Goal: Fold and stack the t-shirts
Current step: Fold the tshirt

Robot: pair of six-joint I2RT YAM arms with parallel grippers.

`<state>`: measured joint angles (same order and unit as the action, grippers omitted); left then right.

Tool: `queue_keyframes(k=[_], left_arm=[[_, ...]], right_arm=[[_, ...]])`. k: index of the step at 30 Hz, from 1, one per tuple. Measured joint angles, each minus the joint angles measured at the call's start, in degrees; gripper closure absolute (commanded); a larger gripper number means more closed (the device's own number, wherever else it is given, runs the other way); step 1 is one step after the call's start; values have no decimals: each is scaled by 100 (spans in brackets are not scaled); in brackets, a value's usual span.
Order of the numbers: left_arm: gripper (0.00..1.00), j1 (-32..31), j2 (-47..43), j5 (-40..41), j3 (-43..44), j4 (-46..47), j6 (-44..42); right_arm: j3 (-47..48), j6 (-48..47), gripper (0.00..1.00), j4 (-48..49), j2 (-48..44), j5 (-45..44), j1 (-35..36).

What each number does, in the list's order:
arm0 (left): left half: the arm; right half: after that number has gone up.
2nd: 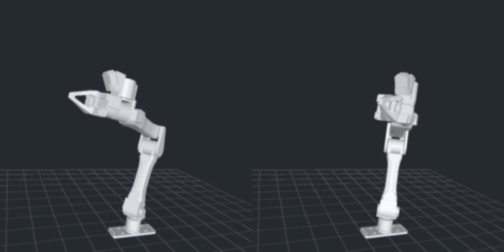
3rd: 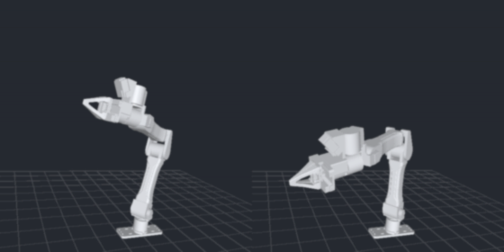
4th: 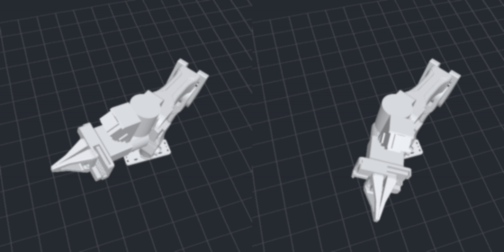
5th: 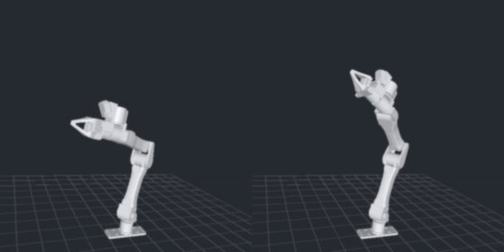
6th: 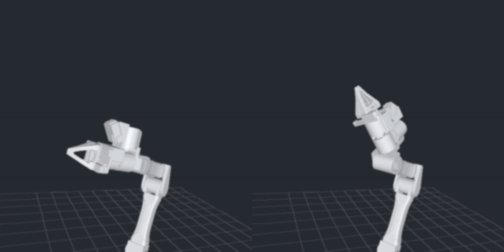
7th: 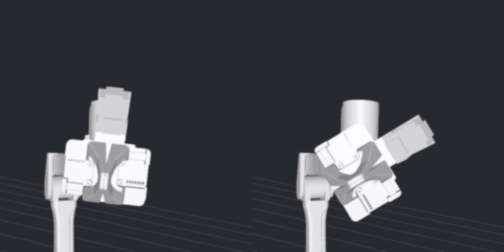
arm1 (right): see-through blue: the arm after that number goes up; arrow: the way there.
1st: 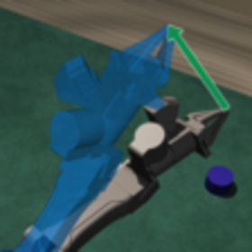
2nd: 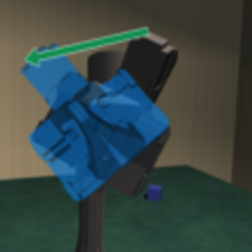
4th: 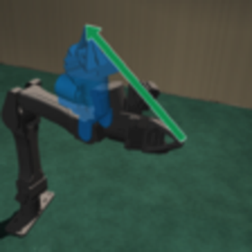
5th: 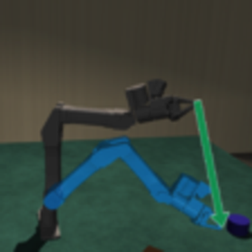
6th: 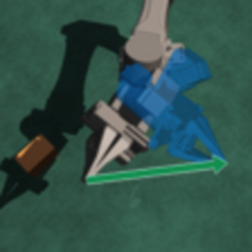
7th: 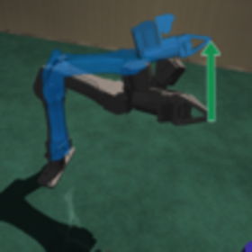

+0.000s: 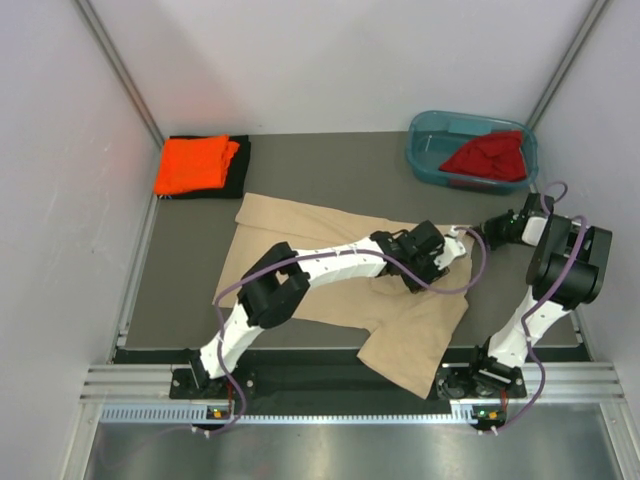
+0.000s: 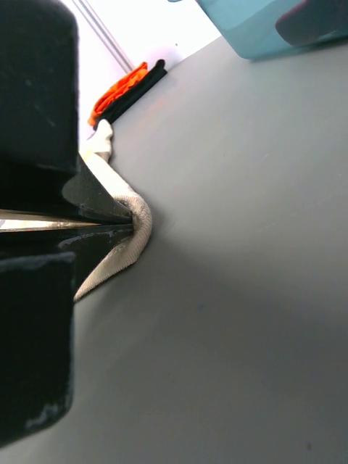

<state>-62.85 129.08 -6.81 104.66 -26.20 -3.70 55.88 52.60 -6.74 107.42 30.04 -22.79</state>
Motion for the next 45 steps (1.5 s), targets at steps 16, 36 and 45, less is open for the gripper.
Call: queue_keyframes(k=[16,36,45], left_arm=[[49,3265,-2275,-717,-1204,623,1473],[54,4929,-1082,22,-1204,-365,2455],[53,5213,-761,389,-970,-780,2632]], right_arm=[[-39,-356,100,-160,-101,-44,-264],[1003,-1937,74,-2367,-702,-1298,-256],[2253,-2806,64,-3270,-728,-2260,1016]])
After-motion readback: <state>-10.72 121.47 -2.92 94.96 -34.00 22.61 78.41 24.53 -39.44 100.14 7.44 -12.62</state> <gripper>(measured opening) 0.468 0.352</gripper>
